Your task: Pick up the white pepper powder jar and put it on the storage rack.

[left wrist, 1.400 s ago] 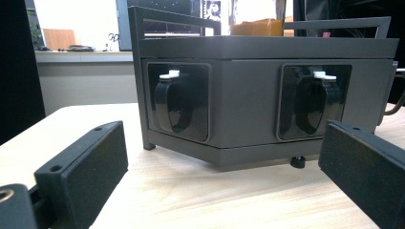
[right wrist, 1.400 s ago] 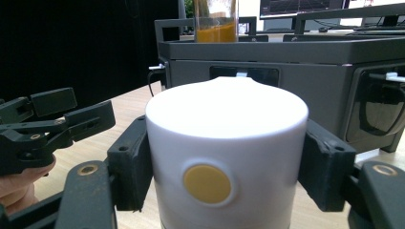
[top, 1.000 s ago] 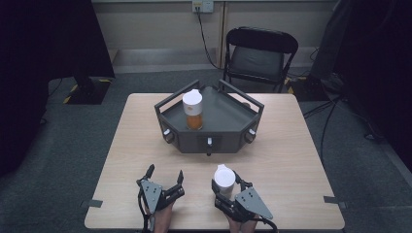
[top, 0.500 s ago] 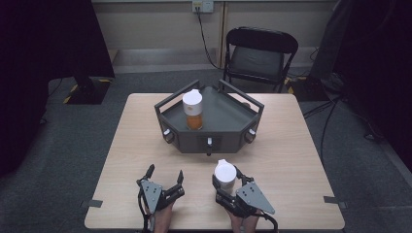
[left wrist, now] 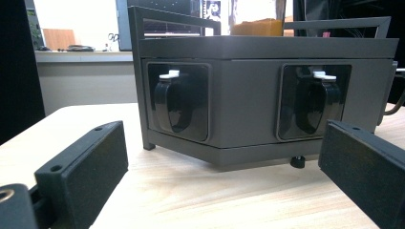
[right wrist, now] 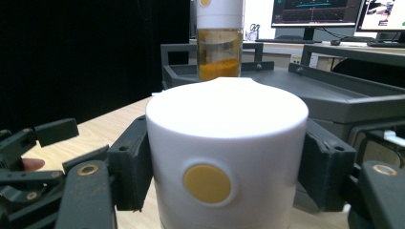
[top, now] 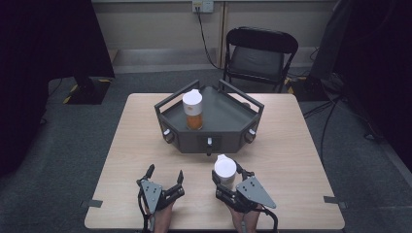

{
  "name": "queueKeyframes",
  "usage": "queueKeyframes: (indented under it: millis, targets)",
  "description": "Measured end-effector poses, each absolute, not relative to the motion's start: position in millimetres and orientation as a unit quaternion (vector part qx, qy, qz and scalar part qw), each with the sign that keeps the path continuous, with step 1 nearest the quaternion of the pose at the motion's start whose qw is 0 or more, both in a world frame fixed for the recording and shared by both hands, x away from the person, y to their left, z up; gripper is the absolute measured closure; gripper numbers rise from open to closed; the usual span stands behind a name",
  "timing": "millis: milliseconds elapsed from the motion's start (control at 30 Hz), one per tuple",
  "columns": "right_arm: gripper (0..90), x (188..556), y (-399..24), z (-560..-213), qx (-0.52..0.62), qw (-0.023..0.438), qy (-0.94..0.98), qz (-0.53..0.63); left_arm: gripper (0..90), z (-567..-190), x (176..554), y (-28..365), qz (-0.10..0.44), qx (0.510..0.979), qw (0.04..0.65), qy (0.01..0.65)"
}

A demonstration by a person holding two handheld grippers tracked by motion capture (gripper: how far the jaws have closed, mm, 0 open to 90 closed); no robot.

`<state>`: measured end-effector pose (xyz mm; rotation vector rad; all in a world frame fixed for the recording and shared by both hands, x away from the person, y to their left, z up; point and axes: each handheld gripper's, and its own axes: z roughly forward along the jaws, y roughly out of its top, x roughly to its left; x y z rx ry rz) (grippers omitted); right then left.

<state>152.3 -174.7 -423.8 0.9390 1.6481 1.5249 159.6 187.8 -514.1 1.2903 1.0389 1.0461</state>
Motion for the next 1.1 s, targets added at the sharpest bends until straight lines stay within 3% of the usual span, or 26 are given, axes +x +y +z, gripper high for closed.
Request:
queueKeyframes:
  millis: [1100]
  targets:
    - [30.2, 185, -180, -378, 0.359, 0.349, 0.627, 0.596, 1.8, -514, 160, 188, 0.443, 0.547, 0.558, 0.440]
